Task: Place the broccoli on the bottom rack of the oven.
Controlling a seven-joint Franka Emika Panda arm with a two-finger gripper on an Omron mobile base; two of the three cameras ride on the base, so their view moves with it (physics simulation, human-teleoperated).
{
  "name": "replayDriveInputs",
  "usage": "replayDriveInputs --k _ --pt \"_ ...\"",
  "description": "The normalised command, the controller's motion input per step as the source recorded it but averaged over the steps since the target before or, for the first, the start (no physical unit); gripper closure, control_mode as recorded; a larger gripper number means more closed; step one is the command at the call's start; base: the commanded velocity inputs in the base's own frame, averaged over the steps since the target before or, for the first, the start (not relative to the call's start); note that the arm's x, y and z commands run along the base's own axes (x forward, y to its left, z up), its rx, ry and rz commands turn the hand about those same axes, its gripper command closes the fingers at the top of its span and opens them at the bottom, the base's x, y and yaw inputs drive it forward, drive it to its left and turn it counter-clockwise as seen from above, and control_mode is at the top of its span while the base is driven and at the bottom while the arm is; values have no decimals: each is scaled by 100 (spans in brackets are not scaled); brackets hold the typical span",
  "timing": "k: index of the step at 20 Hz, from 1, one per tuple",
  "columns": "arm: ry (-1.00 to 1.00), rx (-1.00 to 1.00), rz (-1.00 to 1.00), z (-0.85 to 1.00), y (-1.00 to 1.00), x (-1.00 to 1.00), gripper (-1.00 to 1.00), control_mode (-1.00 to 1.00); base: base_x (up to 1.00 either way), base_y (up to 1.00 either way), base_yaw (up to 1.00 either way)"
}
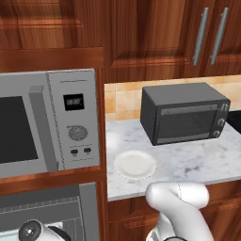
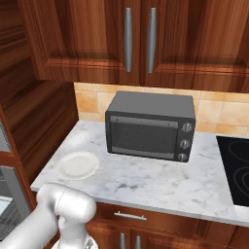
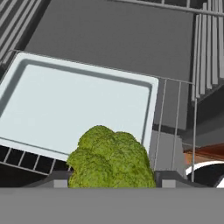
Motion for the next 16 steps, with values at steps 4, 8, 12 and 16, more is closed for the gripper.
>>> replayDriveInputs --k 4,8,12,16 --pt "2 -11 0 -32 90 5 100 -100 0 0 0" --pt "1 -5 0 -39 33 0 100 -100 0 0 0" --pt "0 -1 -1 -45 0 1 100 -100 0 0 0" --pt "0 0 -4 -39 -12 6 100 -100 0 0 0"
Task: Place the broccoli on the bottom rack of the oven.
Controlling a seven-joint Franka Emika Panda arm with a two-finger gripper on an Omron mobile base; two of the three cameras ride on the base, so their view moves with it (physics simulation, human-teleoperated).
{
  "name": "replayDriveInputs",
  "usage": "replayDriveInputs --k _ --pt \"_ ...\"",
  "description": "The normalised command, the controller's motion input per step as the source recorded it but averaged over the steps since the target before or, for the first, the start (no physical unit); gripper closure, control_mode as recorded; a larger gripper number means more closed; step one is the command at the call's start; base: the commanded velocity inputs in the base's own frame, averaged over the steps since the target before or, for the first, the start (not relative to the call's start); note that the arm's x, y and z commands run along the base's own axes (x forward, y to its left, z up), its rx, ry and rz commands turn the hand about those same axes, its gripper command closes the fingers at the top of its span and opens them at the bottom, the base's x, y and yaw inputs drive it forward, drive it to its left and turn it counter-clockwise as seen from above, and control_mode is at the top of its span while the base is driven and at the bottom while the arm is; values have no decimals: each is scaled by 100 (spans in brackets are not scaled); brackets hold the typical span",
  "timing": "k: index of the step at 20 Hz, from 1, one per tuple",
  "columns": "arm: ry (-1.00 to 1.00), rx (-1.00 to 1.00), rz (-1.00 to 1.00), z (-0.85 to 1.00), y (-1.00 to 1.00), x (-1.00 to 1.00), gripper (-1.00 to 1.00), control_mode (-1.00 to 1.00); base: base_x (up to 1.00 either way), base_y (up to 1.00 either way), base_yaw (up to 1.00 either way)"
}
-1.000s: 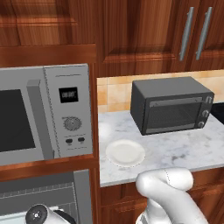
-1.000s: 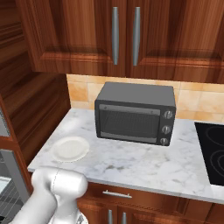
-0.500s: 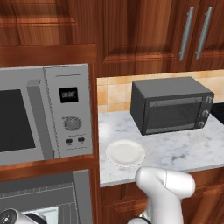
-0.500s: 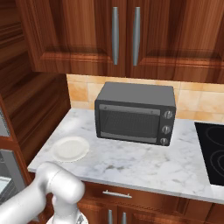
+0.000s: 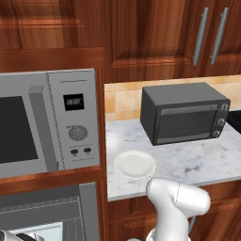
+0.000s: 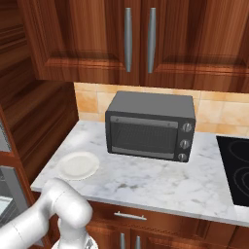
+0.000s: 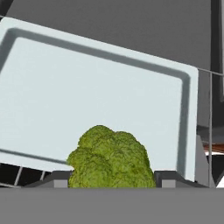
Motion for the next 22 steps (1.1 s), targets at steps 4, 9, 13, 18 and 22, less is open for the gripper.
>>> replayDriveInputs --k 4,9,13,18,22 --pt "0 0 -6 -18 -29 15 100 -100 0 0 0" --pt "0 0 -6 -12 -2 21 100 -100 0 0 0" --pt "0 0 -7 -27 -1 16 100 -100 0 0 0" --pt "0 -1 -5 -26 0 16 100 -100 0 0 0" --pt "0 -2 -5 -28 0 15 100 -100 0 0 0"
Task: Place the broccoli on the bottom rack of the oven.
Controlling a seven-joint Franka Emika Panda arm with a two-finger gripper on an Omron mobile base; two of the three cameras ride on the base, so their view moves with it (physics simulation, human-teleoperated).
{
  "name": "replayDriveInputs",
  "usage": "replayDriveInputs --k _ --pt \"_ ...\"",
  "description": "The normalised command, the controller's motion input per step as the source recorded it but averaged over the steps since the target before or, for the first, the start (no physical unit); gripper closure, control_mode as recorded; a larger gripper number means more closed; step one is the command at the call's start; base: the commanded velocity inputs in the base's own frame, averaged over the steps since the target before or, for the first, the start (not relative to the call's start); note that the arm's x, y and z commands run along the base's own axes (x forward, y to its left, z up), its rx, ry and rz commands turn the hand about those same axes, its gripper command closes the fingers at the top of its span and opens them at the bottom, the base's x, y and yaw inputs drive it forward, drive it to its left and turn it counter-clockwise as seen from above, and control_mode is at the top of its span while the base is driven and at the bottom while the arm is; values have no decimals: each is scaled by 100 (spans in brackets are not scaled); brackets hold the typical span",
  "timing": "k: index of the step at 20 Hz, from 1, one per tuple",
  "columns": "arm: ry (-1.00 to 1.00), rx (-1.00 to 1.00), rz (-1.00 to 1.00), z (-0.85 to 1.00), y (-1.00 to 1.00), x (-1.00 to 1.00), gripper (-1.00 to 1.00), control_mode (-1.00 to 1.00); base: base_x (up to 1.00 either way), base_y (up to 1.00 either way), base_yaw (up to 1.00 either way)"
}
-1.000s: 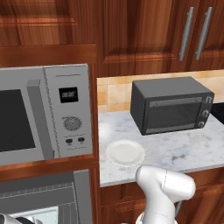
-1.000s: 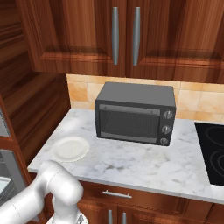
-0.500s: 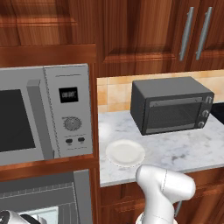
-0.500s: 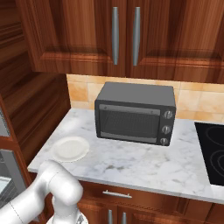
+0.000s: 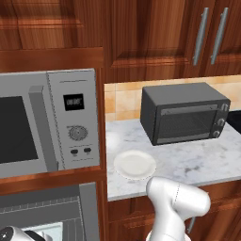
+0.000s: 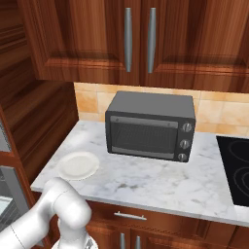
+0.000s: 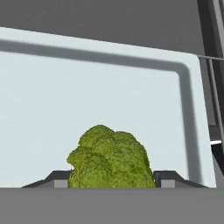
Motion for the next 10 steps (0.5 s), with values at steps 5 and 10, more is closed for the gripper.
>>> replayDriveInputs --k 5,10 --pt "0 -1 -4 -22 0 8 100 -100 0 0 0" --pt "0 0 0 -1 0 0 100 -100 0 0 0"
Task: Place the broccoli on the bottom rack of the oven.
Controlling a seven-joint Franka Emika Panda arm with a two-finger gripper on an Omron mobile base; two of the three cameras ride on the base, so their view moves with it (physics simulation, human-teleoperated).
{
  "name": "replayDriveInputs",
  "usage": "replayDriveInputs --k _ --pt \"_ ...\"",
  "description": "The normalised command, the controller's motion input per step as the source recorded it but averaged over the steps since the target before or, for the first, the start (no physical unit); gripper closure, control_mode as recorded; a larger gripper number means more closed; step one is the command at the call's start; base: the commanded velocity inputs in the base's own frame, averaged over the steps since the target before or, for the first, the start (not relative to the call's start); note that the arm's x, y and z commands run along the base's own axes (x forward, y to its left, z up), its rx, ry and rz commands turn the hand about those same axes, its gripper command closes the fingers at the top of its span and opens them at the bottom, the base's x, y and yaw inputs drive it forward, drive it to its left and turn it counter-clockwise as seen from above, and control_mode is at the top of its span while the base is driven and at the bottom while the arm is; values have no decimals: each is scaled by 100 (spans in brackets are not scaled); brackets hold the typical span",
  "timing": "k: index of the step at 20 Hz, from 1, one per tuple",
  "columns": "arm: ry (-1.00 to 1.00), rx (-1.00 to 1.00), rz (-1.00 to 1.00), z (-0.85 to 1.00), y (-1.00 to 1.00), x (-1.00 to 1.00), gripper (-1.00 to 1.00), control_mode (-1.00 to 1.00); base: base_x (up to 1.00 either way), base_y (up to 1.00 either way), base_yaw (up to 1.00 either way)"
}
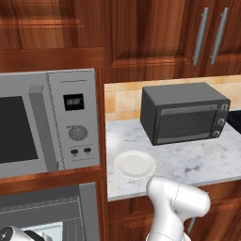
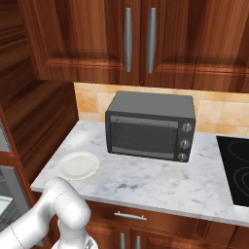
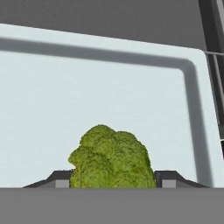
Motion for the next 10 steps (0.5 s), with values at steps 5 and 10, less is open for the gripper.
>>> replayDriveInputs --k 5,10 --pt "0 0 0 0 0 0 -100 -100 0 0 0" --pt "-1 0 0 0 0 0 -100 -100 0 0 0"
